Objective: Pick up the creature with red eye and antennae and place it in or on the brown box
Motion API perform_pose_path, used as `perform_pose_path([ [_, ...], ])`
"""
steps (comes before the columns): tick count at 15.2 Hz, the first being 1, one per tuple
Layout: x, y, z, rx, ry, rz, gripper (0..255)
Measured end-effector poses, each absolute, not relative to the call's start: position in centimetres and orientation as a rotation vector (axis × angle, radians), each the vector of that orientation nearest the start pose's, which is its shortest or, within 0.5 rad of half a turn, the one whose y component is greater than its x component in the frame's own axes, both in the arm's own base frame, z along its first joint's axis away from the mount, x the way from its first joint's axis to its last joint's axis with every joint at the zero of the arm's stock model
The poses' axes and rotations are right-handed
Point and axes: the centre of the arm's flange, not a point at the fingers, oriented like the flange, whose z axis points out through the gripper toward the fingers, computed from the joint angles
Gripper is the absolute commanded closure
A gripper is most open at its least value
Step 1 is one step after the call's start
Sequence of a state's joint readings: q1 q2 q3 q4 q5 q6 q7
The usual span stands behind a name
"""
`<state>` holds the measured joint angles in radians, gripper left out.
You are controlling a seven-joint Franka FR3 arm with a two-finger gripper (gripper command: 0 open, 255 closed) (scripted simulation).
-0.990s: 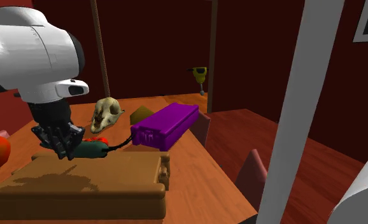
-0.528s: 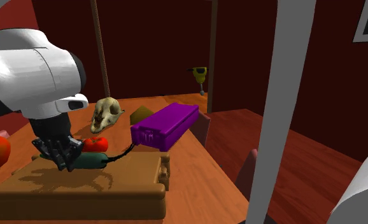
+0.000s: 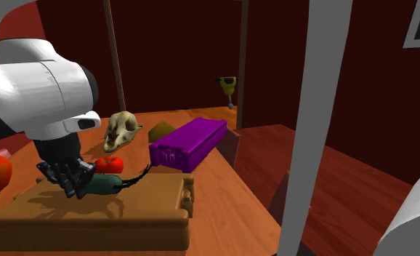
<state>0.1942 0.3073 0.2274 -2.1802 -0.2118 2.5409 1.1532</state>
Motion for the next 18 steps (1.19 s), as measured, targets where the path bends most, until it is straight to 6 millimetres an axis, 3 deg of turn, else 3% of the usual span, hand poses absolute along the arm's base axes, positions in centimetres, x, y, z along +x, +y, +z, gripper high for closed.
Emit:
perform_pose_path([
  [1, 51.7, 23.4, 25.7, -3.005, 0.885, -0.136, 0],
  [7, 51.7, 23.3, 25.6, -3.005, 0.887, -0.135, 0],
  [12, 51.4, 23.6, 30.1, -3.004, 0.886, -0.137, 0],
  [18, 51.3, 23.4, 30.6, -3.005, 0.887, -0.135, 0],
])
